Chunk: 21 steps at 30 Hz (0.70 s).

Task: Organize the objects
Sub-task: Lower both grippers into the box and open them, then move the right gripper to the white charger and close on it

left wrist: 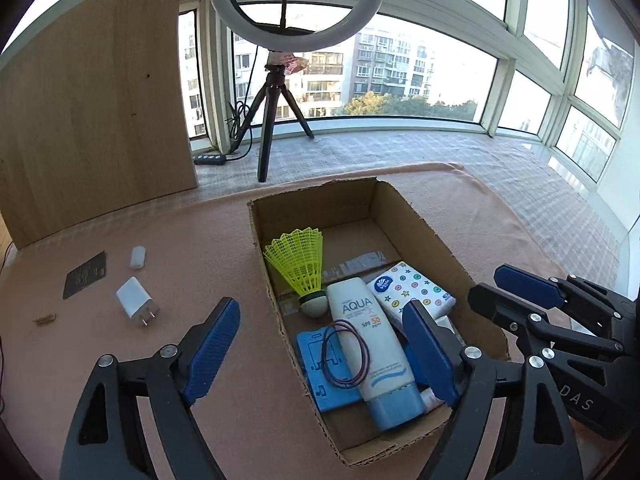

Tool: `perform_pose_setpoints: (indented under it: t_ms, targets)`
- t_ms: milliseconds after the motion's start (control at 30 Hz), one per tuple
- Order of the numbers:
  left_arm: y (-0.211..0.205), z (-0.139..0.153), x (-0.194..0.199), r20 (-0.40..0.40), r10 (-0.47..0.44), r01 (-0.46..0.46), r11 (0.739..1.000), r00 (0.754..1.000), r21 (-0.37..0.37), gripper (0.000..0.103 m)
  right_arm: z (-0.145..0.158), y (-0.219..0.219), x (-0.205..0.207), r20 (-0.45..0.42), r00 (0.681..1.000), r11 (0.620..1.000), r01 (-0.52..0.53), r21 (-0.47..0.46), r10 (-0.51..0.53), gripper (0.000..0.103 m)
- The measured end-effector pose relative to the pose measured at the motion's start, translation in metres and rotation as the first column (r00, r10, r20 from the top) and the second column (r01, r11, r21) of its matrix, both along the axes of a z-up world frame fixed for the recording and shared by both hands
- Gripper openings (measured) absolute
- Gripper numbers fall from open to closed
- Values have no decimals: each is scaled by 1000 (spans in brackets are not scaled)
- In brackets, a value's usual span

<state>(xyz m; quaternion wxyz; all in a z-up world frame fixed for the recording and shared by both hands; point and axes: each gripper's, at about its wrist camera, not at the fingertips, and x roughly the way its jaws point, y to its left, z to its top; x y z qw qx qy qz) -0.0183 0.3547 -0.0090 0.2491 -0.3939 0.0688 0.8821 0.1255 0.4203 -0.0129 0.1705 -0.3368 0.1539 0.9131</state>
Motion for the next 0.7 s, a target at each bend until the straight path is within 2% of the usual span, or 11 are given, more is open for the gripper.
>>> perform_pose_setpoints:
  t_ms: [200, 367, 467, 533, 600, 700]
  targets:
    - [-48, -4, -12, 17, 60, -60, 998, 998, 17, 87, 9, -10, -15, 5, 1000, 1000, 10, 28, -10, 34]
    - [-111, -9, -14, 29, 145, -146, 989, 989, 34, 88, 14, -37, -46, 19, 999, 998, -46, 46, 45, 34]
    - [-159, -14, -13, 42, 216, -217, 975, 976, 42, 88, 14, -67, -72, 32, 994, 993, -110, 53, 108, 36]
    - [-193, -17, -10, 50, 263, -266, 963, 963, 45, 88, 11, -90, -93, 42, 986, 985, -164, 42, 163, 42]
    - [-227, -20, -5, 61, 310, -313, 948, 949, 50, 88, 2, -116, -117, 70, 972, 974, -226, 14, 225, 50]
    - [-276, -26, 7, 78, 378, -383, 922, 922, 57, 89, -20, -155, -157, 117, 943, 950, -312, -24, 312, 56]
